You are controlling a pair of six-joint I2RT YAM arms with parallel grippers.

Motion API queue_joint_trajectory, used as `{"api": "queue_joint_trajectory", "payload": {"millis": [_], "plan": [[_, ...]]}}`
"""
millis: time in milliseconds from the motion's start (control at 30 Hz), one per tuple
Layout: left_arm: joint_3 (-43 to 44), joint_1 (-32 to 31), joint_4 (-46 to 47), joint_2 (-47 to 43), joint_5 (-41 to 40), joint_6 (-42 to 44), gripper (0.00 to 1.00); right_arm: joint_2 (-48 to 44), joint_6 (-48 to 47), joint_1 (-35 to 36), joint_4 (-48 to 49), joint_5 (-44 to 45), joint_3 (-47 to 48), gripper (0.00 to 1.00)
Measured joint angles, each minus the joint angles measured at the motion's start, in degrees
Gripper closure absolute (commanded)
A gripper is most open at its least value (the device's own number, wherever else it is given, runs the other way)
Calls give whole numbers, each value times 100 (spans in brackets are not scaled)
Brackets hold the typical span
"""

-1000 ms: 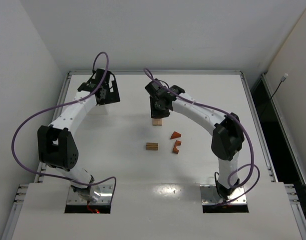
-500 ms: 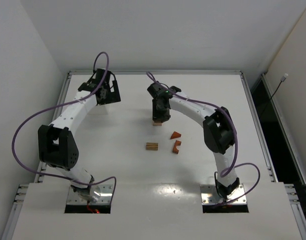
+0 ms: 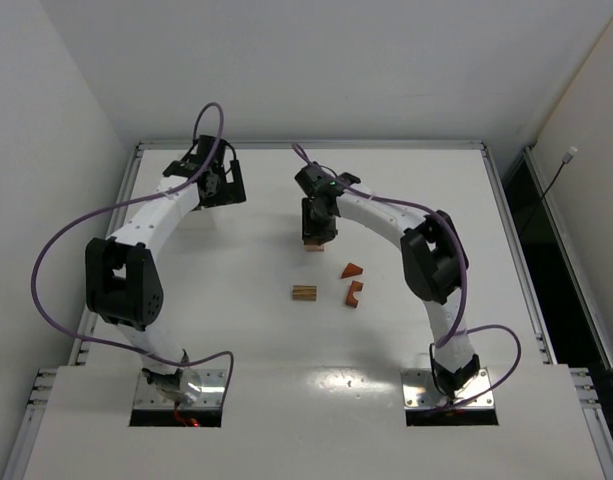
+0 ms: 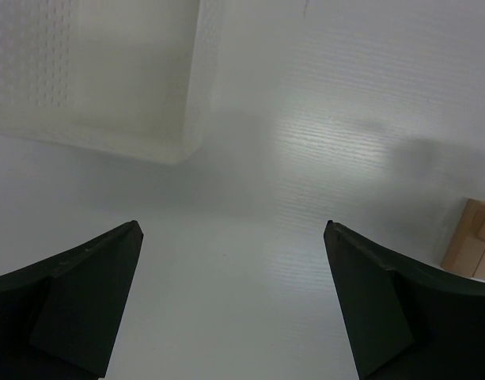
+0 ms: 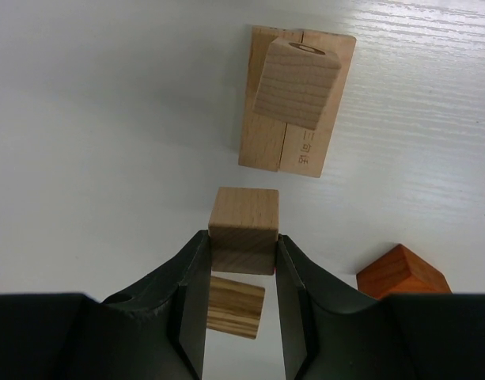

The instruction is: Build the wood block tower

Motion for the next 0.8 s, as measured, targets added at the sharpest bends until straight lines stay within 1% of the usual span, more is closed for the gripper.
{"api": "queue_joint_trajectory", "payload": {"millis": [367, 800], "plan": [[92, 0, 4, 57, 70, 0, 0, 260, -173, -31, 129, -2, 9, 100], [240, 4, -24, 203, 146, 0, 0, 525, -304, -157, 247, 61, 240, 100]]}}
